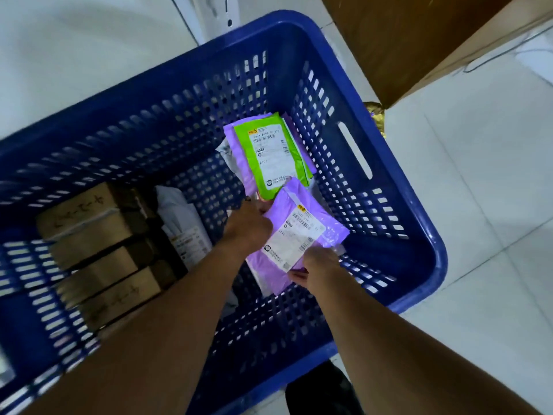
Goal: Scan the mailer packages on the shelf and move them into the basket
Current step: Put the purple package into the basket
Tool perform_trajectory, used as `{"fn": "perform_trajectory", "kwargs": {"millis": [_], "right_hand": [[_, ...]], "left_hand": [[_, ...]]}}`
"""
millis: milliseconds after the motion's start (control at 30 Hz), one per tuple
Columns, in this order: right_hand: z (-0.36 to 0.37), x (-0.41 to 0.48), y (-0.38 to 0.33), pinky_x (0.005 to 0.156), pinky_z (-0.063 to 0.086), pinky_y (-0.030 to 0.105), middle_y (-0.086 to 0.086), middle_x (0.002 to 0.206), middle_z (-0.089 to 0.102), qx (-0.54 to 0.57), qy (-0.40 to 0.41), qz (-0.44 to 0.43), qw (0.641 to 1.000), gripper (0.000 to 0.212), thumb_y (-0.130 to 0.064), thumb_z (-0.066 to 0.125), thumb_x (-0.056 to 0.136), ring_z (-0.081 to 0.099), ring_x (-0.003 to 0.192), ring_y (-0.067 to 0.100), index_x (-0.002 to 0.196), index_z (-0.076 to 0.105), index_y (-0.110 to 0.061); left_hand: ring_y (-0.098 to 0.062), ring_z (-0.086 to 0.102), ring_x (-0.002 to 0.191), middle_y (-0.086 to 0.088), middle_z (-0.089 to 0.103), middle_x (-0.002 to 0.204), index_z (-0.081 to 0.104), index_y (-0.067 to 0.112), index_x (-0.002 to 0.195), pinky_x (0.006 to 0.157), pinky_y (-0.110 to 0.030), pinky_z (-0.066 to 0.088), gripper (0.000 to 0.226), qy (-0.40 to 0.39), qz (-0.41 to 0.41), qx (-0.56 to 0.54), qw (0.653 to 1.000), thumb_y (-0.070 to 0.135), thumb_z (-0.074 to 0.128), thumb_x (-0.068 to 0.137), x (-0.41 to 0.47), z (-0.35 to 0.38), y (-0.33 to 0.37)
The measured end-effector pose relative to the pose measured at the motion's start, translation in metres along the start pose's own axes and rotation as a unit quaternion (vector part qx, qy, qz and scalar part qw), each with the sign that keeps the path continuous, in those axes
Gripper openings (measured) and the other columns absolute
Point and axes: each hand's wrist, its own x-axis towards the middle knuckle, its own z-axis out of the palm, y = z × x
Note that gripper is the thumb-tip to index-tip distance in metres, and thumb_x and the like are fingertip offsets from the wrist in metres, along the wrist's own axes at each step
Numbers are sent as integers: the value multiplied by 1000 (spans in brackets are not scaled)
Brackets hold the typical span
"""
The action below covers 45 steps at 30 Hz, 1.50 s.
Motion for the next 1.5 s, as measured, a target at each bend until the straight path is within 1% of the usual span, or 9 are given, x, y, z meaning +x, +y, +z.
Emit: {"fn": "perform_trajectory", "kwargs": {"millis": [200,333,500,700,800,900,1000,1233,1500], "right_hand": [[18,40,5,95,52,55,31,114,61,106,22,96,989,8,1,42,101,63,109,44,105,49,-2],[18,53,8,94,53,51,29,114,61,101,17,82,991,21,0,40,100,60,86,35,118,51,-2],[14,35,-8,90,57,48,22,129,57,-172,-39,65,982,39,-10,47,97,64,105,38,134,51,0],[-1,30,-21,99,43,40,13,147,40,-562,101,-288,769,55,-15,40,98,44,131,33,150,25,-5],[-13,56,-26,114,31,39,9,159,22,-651,74,-435,618,71,-14,44,96,25,146,29,158,9,-10],[-19,90,-27,118,25,47,17,164,17,-737,45,-479,475,80,-18,57,88,26,148,33,157,18,-6],[-28,121,-23,105,43,58,20,152,43,-746,23,-499,440,87,-20,77,65,50,132,38,145,47,-3],[-43,150,-37,98,51,54,22,149,46,-794,-57,-483,365,115,-57,89,49,54,129,39,142,51,-2],[-41,148,-35,94,53,52,21,145,52,-799,-52,-480,359,118,-61,91,40,58,125,38,137,58,-3]], "left_hand": [[-32,45,136,-8,47,151,46,26,146,109,-33,34,50,-30,46,132,990,21,51,97,31,36,-13],[-37,50,128,-8,53,141,49,21,139,102,-36,39,44,-36,107,183,977,18,52,95,39,44,-14],[-33,56,121,-11,59,134,49,11,136,98,-38,42,47,49,207,299,930,16,58,89,26,36,-23],[-31,61,122,-16,61,135,62,3,130,91,-42,55,63,124,315,357,870,23,80,73,12,38,-53],[-29,42,142,-17,42,153,46,3,146,107,-46,46,73,57,336,345,875,43,59,87,18,55,-73],[-27,13,153,-12,14,165,23,11,158,120,-45,27,84,10,341,347,874,57,38,90,29,70,-92],[-26,5,154,-10,6,167,18,14,159,123,-43,19,89,18,342,370,864,67,35,90,40,76,-104],[-29,24,150,-14,21,163,29,9,156,118,-48,29,105,7,289,346,893,83,35,81,55,81,-140],[-30,45,139,-13,43,154,42,11,151,110,-50,40,112,2,253,368,895,87,37,68,60,85,-143]]}}
